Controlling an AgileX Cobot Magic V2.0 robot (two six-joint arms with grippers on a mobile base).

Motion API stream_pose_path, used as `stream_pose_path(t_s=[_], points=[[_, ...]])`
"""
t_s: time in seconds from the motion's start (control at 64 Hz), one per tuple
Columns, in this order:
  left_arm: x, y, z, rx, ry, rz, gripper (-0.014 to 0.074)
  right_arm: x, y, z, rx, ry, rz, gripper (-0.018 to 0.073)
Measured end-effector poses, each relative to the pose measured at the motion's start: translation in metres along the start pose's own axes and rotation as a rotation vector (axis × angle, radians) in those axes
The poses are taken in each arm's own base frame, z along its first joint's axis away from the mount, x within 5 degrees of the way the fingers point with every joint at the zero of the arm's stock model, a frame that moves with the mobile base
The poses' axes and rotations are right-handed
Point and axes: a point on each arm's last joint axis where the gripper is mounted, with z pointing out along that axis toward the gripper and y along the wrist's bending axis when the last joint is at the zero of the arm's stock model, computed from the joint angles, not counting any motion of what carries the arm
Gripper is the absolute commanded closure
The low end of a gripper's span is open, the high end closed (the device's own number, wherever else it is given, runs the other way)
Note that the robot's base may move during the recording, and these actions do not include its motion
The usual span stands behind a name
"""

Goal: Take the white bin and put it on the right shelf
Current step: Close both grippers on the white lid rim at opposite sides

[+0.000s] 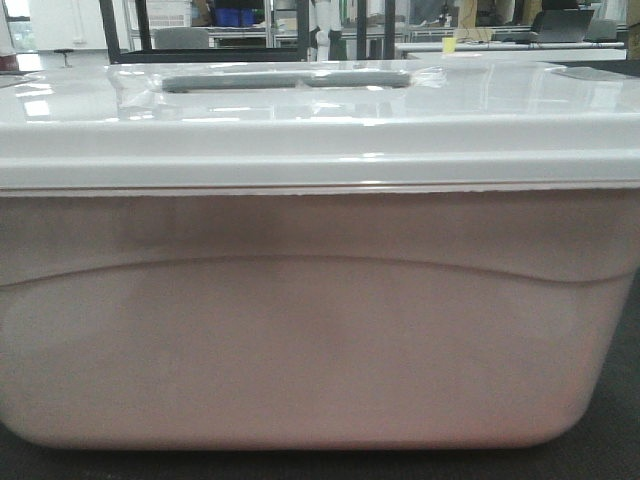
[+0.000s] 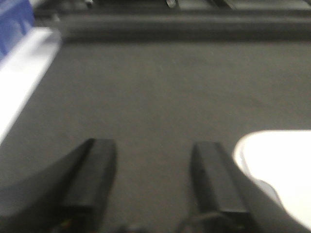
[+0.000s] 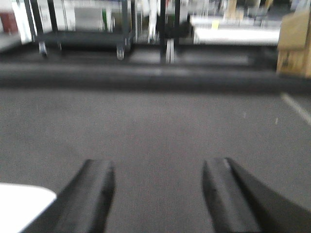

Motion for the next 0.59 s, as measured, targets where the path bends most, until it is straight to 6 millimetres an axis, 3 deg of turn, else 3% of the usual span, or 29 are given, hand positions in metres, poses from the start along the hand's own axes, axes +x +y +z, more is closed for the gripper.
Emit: stream_pose_path(t_s=[0.188, 0.453, 0.594], points=[[0.006, -0.007, 0.017, 0.075, 0.175, -0.098, 0.0165, 0.009, 0.007, 0.021, -0.064, 0.206, 0.139, -0.0073], [0.001, -0.015, 0.050, 0.175, 0.439, -0.101, 0.0165, -0.022, 0.024, 0.047, -0.212, 0.402, 0.314, -0.0073], [0.003, -0.020, 0.067, 0.249, 0.507, -0.084, 0.0165, -0.025, 0.025, 0.065, -0.250, 0.530, 0.356, -0.0072]])
